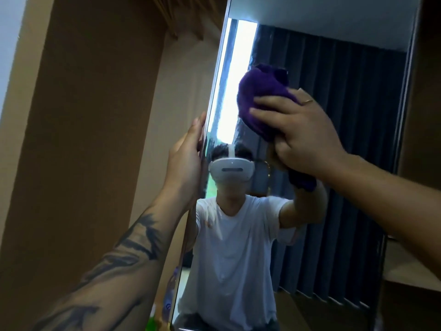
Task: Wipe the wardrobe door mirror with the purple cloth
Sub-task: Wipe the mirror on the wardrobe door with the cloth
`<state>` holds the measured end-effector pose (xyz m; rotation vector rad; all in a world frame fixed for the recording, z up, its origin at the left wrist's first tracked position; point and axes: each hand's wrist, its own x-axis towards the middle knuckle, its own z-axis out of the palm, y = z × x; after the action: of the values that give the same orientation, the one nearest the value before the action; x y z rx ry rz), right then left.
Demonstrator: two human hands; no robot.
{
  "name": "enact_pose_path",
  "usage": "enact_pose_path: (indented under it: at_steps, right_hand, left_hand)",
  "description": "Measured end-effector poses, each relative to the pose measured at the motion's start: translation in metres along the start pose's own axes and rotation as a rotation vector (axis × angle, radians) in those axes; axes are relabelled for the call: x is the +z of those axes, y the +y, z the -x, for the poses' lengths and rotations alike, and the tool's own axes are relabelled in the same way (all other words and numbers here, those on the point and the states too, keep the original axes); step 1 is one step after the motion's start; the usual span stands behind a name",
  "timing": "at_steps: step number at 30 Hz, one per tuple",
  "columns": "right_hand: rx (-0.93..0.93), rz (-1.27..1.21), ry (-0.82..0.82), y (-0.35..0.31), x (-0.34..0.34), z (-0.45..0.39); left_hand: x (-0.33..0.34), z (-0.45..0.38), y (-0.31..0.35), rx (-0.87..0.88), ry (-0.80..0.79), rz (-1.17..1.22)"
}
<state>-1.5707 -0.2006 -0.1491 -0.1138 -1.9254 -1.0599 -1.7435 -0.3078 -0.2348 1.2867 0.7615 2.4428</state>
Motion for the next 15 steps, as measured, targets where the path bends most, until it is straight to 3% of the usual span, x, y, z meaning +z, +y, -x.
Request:
enact_pose_path:
  at_steps: [2, 6, 8, 10, 12, 13, 15]
  right_hand:
    - [-0.064, 0.017, -0.018, -0.017, 0.008, 0.025]
    - [-0.542, 0.060, -0.262, -0.028, 0.001, 0.059]
    - [-0.474, 0.072, -0.223, -0.007, -0.005, 0.043]
    - [-0.211, 0.043, -0.136, 0.007, -0.009, 0.027]
    - [-0.070, 0.023, -0.056, -0.004, -0.005, 0.032]
    - [-0.093, 0.033, -0.042, -0.014, 0.000, 0.043]
    - [-0.336, 0.055, -0.138, -0.031, 0.007, 0.071]
  left_hand:
    - [0.001, 0.002, 0.003, 0.000, 0.004, 0.000]
    - [0.002, 0.001, 0.000, 0.027, 0.047, -0.009]
    - [0.003, 0.001, -0.001, 0.026, 0.063, 0.014]
    - [0.006, 0.004, 0.000, 0.029, 0.076, 0.001]
    - [0.008, 0.007, 0.002, 0.039, 0.090, 0.004]
    - [0.008, 0.007, 0.003, 0.045, 0.099, 0.026]
    - [0.009, 0.007, 0.004, 0.048, 0.106, 0.037]
